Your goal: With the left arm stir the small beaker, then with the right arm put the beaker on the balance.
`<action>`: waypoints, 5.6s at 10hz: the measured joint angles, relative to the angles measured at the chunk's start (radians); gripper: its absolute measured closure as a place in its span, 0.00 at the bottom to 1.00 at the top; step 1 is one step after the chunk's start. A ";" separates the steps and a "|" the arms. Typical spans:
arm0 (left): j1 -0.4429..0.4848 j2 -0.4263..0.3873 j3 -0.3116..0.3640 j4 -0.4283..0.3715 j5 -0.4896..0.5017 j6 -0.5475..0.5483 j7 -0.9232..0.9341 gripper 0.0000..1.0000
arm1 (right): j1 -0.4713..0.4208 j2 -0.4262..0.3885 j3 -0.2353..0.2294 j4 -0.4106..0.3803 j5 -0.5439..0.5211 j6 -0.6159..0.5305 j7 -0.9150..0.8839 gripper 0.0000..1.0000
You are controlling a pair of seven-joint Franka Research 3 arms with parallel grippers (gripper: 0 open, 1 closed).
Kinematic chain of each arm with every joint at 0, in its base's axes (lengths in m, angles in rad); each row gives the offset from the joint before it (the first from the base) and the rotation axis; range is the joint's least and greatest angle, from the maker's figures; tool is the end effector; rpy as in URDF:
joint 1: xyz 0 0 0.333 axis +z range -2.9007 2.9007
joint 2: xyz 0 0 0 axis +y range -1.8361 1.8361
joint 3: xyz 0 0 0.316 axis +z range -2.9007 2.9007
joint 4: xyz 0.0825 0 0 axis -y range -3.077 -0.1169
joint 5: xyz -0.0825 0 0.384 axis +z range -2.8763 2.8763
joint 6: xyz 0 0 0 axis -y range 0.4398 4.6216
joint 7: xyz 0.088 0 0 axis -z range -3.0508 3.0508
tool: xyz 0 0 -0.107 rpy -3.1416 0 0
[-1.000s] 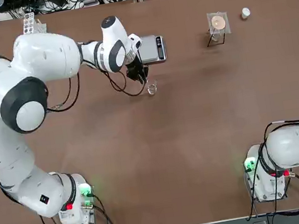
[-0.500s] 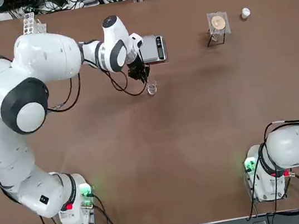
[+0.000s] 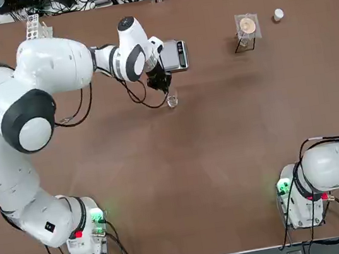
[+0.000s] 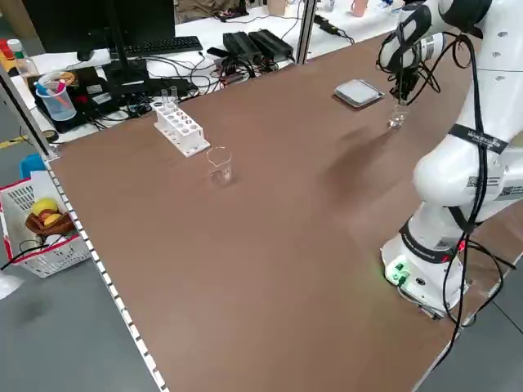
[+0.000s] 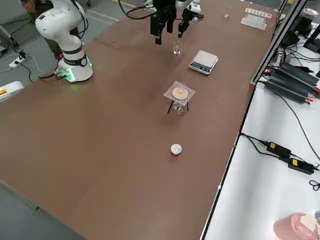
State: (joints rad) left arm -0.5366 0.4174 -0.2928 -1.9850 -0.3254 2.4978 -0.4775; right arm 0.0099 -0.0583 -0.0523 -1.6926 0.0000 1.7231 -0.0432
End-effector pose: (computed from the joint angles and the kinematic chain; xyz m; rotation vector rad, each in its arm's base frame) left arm 0.4270 -0.4520 0.2719 2.8173 -0.0982 -0.1681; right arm 0.5490 -0.0241 0.6124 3.1377 0.0012 0.1394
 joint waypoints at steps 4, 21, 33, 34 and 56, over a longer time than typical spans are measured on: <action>-0.013 0.000 0.000 0.008 0.001 0.000 0.000 0.90 | 0.000 0.000 -0.001 0.000 0.000 0.000 0.000 0.00; -0.082 -0.001 0.000 0.033 0.187 0.000 -0.241 0.93 | -0.001 -0.003 -0.005 0.003 0.000 -0.003 0.000 0.00; -0.123 0.000 0.003 0.072 0.342 -0.061 -0.387 0.93 | -0.001 -0.005 0.003 0.022 0.000 -0.003 0.000 0.00; -0.120 0.000 0.006 0.072 0.347 -0.064 -0.387 0.93 | -0.001 -0.005 0.003 0.025 0.000 -0.003 0.000 0.00; -0.128 0.025 0.021 0.122 0.386 -0.140 -0.450 0.93 | -0.001 -0.005 0.002 0.026 0.000 0.000 0.000 0.00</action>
State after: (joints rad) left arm -0.6645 0.4427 -0.2719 -1.8633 0.0603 2.3581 -0.9278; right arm 0.0092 -0.0630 -0.0505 -1.6667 0.0000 1.7230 -0.0433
